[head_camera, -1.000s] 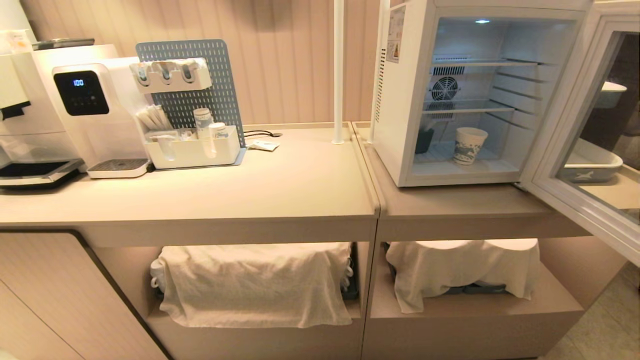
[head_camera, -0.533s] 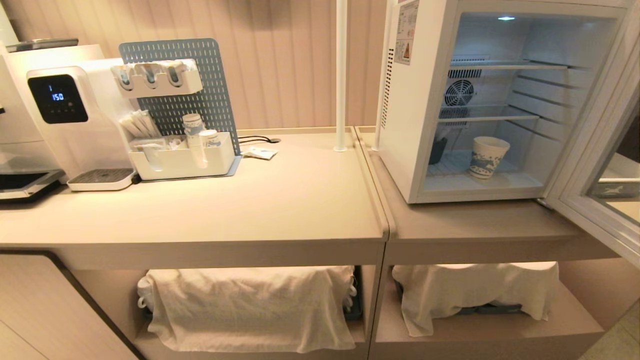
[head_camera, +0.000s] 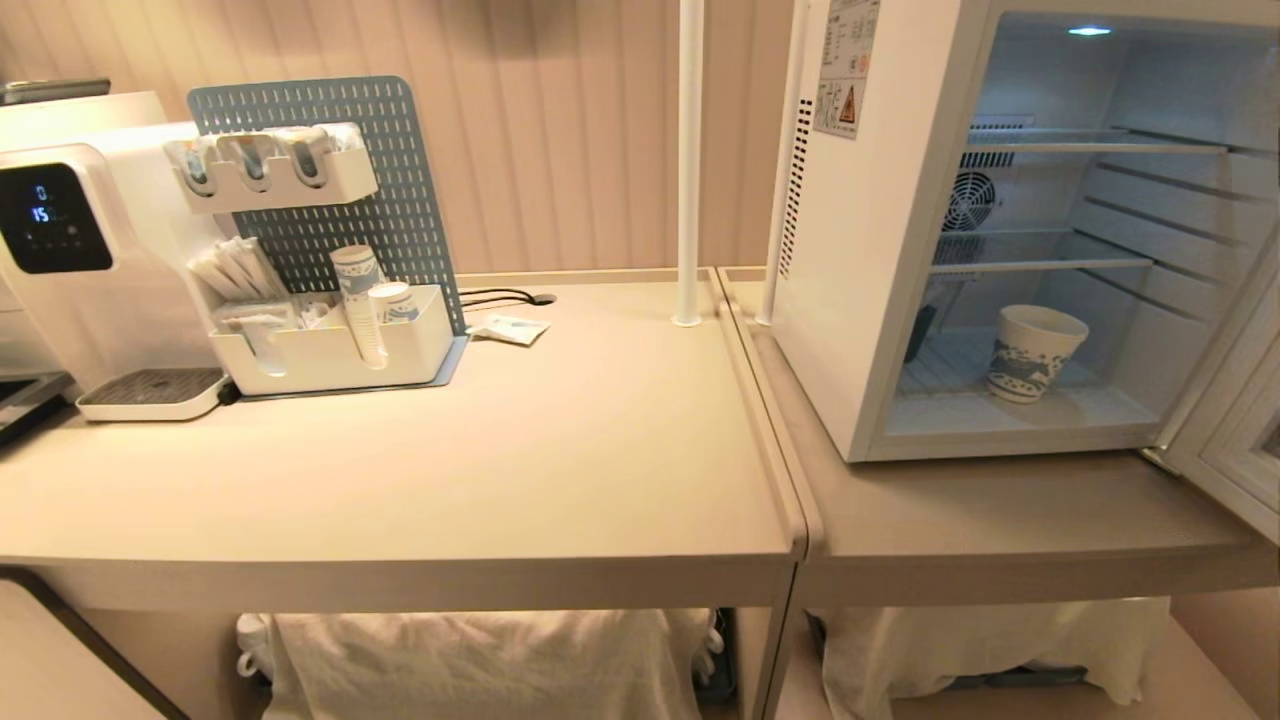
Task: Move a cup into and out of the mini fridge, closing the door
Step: Take the paper cup out of the freezer
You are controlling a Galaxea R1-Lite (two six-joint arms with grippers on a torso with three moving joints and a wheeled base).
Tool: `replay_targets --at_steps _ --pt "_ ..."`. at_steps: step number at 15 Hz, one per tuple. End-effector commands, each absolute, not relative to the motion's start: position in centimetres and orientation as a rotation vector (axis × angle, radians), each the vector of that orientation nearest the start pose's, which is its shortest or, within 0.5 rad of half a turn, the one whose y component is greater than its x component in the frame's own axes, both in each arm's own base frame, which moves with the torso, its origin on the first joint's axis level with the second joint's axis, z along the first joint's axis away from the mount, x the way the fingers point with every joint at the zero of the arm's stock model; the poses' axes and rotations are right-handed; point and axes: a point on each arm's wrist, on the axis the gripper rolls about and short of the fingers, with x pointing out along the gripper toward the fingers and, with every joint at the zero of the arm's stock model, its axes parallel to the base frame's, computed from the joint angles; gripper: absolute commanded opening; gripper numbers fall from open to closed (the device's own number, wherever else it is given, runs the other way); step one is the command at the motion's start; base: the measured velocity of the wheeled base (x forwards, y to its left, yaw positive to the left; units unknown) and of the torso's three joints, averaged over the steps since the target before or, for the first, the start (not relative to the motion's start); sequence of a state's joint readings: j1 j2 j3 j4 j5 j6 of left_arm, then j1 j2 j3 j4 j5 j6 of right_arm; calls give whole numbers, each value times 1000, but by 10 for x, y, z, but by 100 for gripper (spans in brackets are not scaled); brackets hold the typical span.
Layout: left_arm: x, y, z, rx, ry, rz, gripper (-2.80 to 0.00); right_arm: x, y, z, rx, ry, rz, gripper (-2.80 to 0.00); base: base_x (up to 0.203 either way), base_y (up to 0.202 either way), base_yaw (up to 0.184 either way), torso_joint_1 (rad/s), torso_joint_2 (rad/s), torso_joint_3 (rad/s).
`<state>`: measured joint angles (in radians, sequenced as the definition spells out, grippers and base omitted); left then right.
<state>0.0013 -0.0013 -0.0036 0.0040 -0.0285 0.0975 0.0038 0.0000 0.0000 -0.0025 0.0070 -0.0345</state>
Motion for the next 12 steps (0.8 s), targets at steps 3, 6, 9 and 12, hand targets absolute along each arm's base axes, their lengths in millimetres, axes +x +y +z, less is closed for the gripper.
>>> replay_targets --at_steps 3,6,9,12 --pt "-23 -1 75 92 -2 -23 -280 -23 0 76 -29 -4 8 -280 33 0 1 2 2 0" --pt "-23 -1 75 92 -3 -23 -280 -30 0 98 -30 -5 20 -280 0 0 0 0 0 0" --pt "-23 -1 75 92 -3 -23 -280 -48 1 143 11 130 80 -280 0 0 0 0 0 0" --pt "-23 -1 75 92 -3 -23 -280 -32 3 197 57 363 130 -280 0 0 0 0 0 0"
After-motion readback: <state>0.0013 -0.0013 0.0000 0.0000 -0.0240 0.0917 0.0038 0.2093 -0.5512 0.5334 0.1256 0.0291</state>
